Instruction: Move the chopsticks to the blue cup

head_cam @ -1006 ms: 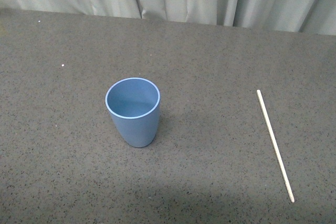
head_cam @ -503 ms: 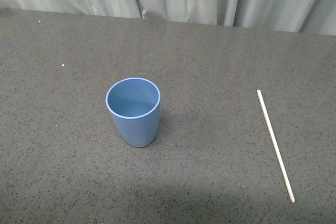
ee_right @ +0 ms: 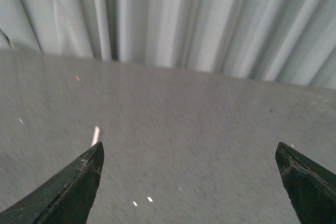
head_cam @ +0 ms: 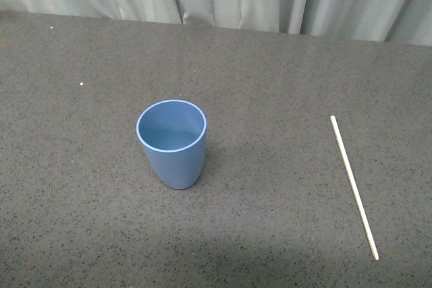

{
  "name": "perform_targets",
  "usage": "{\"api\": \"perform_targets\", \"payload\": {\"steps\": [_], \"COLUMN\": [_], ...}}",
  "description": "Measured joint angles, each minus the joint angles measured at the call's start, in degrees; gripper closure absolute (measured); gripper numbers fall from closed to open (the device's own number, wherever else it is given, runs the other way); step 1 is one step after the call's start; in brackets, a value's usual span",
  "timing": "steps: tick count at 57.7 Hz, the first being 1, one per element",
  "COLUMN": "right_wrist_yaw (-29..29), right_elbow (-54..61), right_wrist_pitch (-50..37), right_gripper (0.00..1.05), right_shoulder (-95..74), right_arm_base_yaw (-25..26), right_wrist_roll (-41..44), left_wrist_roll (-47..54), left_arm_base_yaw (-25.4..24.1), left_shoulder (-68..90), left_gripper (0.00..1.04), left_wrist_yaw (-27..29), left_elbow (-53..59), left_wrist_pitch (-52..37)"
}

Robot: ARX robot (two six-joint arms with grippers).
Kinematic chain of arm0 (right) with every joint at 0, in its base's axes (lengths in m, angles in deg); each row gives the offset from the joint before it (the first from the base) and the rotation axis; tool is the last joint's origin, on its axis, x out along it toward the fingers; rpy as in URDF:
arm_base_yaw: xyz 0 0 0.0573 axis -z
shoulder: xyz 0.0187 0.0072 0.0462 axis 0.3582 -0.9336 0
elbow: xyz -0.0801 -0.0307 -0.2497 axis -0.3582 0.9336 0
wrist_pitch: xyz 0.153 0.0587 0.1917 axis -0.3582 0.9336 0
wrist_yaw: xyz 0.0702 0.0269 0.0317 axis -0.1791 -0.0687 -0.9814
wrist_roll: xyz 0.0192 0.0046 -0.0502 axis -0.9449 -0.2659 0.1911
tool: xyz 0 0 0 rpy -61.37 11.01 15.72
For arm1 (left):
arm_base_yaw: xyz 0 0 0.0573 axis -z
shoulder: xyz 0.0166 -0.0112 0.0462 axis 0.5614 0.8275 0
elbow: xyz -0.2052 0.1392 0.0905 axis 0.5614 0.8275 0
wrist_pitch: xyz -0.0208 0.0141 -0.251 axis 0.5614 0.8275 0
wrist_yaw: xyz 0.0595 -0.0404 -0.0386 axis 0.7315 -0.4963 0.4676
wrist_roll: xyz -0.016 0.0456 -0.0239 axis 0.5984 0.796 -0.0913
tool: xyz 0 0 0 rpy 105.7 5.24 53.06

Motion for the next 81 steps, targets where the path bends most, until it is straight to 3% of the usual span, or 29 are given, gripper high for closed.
{"api": "perform_targets", "payload": {"steps": [12,19,29,45,81], "right_wrist_yaw": [-3.1,-5.4,-7.0,-8.2,-9.5], "right_elbow": [-7.9,-14.3,-25.3,-37.4,-49.8], "right_wrist_pitch": [-15.6,-18.0,-15.0,-6.7,0.0], "right_gripper": [0.09,0.09,0.09,0.09,0.09], "right_shoulder": [-33.4,-49.7,-71.7,-90.6,-108.1], "right_arm_base_yaw": [-4.1,-6.3,-7.7,-8.2,-7.7], "right_wrist_roll": [0.8,-1.6,-5.7,-13.6,-21.5], "left_wrist_roll": [0.0,0.0,0.0,0.0,0.0], "left_arm_base_yaw": [0.0,0.0,0.0,0.0,0.0], "left_shoulder": [0.0,0.0,0.0,0.0,0.0], "left_gripper": [0.07,0.07,0.07,0.07,0.07], "left_wrist_yaw": [0.0,0.0,0.0,0.0,0.0], "left_elbow": [0.0,0.0,0.0,0.0,0.0], "left_wrist_pitch": [0.0,0.0,0.0,0.0,0.0]}}
